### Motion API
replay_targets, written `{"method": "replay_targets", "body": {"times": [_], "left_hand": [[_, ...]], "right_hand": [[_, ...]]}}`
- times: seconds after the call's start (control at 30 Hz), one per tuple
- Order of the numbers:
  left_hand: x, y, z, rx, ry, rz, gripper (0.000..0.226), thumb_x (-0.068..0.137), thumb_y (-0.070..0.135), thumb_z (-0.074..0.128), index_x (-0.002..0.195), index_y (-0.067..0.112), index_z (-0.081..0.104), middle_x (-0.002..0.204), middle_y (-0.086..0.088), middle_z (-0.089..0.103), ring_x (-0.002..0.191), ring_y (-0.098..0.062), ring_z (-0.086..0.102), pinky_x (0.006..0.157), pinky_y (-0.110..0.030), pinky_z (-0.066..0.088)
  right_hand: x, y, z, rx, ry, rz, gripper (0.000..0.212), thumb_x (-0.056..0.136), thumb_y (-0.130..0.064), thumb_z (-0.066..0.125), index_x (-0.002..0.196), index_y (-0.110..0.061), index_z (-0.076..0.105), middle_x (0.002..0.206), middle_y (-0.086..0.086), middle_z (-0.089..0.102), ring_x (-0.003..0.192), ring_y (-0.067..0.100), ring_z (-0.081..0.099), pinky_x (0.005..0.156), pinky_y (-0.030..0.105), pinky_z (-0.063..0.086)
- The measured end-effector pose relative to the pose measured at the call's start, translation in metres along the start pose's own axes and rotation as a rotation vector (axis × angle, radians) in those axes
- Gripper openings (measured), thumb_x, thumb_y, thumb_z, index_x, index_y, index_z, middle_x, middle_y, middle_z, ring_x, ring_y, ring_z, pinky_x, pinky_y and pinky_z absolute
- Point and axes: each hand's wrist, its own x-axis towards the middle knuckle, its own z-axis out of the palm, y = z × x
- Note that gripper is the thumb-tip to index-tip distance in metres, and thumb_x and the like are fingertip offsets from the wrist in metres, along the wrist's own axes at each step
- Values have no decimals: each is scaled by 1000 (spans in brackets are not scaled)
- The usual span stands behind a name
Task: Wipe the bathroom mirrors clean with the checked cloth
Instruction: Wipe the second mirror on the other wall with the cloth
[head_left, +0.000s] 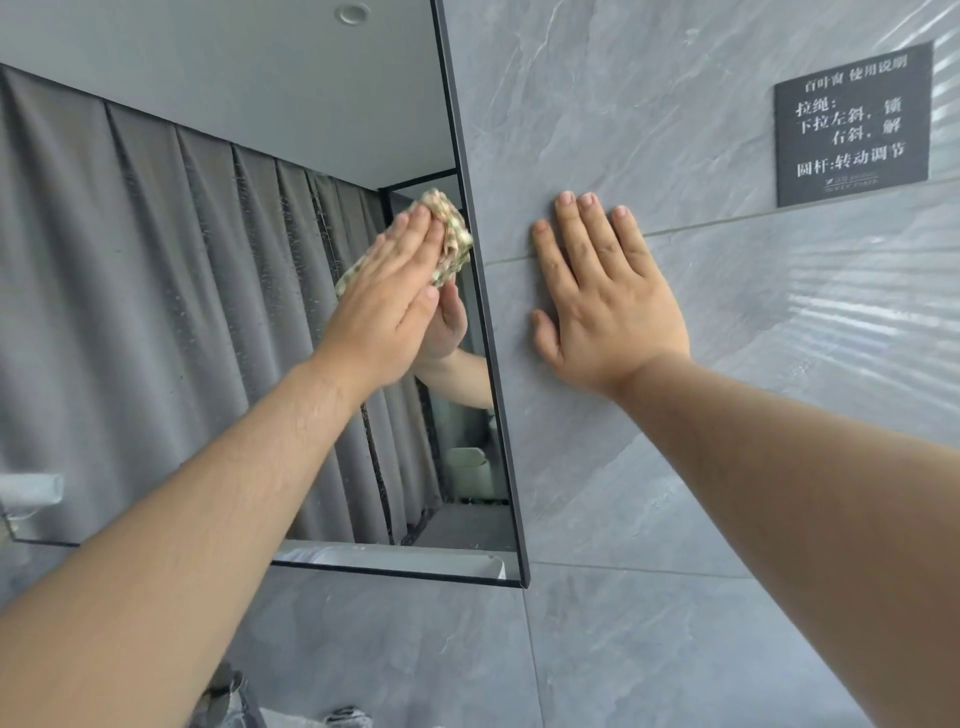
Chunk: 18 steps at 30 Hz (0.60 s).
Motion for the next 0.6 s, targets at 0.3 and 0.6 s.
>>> {"method": "replay_targets", "body": {"times": [0.3,0.6], "left_hand": [[-45,10,26,-54,-44,-26,56,103,20,26,153,24,2,163,6,-6,151,-5,-11,125,-34,-3],[-142,22,83,2,-144,15,57,102,8,30,156,17,14,163,1,3,150,-1,-13,121,-22,-9]], "right_hand": [[-3,0,1,13,-1,-7,74,93,-42,38,153,0,28,160,24,23,149,37,20,123,51,12],[-10,-3,4,17,4,5,73,93,-40,37,153,0,25,160,21,23,150,34,21,124,48,9]]}}
